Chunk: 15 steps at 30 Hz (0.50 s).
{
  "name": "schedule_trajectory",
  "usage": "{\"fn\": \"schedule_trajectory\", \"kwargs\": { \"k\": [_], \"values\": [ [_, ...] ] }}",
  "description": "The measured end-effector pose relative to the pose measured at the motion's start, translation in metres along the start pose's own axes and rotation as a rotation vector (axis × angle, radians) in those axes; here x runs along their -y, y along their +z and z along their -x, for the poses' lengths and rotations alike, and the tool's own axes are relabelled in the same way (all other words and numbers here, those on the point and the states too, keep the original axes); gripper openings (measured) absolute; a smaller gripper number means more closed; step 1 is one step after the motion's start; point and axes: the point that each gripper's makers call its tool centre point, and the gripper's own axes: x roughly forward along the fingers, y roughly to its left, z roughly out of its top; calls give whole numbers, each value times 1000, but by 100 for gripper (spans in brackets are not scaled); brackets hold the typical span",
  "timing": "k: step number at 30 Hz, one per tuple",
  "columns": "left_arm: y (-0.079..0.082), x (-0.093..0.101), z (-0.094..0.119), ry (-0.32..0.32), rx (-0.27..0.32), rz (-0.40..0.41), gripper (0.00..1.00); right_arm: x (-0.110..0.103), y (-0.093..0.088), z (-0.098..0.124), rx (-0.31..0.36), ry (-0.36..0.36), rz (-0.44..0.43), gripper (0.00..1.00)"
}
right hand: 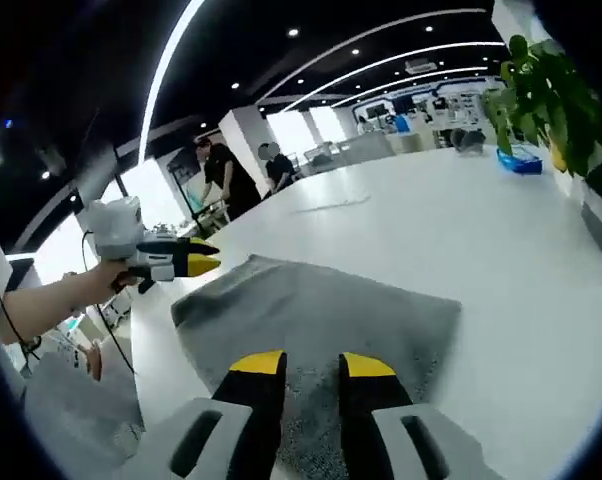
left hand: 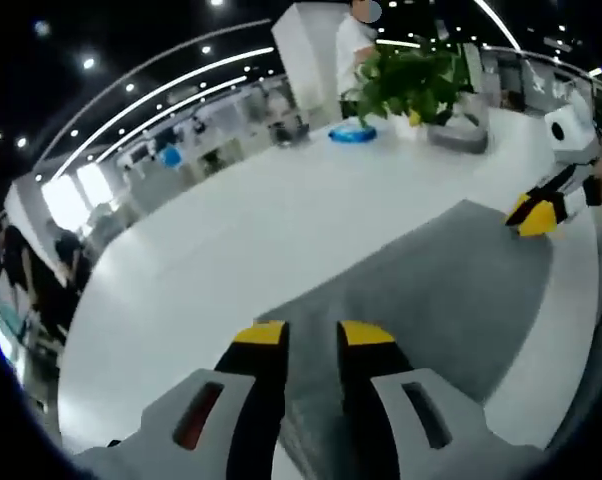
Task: Open the folded towel by lifting each exposed corner and separating the folded layers until the towel lies flat within the target outline without major curled edges
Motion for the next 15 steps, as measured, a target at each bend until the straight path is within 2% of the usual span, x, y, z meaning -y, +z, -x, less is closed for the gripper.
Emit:
{"fn": "schedule_trajectory", "kwargs": {
  "k": [3, 4, 5, 6, 8, 9, 11, 12, 13, 14, 15],
  "values": [
    [-11, 26, -5, -62, -36, -45, 17, -17, -1, -12, -62, 18, 140, 6],
    [-16, 31, -6, -66, -60, -77, 17, -21, -5, -15, -92, 24, 184, 5],
    [-27, 33, -12, -56, -103, -98, 17, -25, -12, -21, -139, 23, 264, 3],
    [-30, 33, -14, -47, -119, -86, 16, -28, -15, -25, -156, 34, 320, 0],
    [-36, 26, -15, -4, -163, -19, 12, -33, -21, -32, -189, 49, 396, 0],
    [-36, 25, -17, 7, -164, 37, 12, -39, -29, -35, -232, 75, 437, 0],
    [-39, 23, -20, 4, -179, -1, 11, -40, -42, -41, -313, 83, 509, 0],
    [-43, 19, -20, 17, -203, -44, 11, -37, -50, -42, -371, 77, 568, 0],
    [-52, 15, -21, 40, -251, -91, 11, -35, -53, -44, -381, 68, 610, 0],
    [-63, 14, -22, 39, -294, -108, 11, -37, -48, -47, -348, 72, 643, 0],
    [-68, 15, -23, 33, -309, -108, 11, -38, -47, -47, -346, 71, 637, 0]
  ]
}}
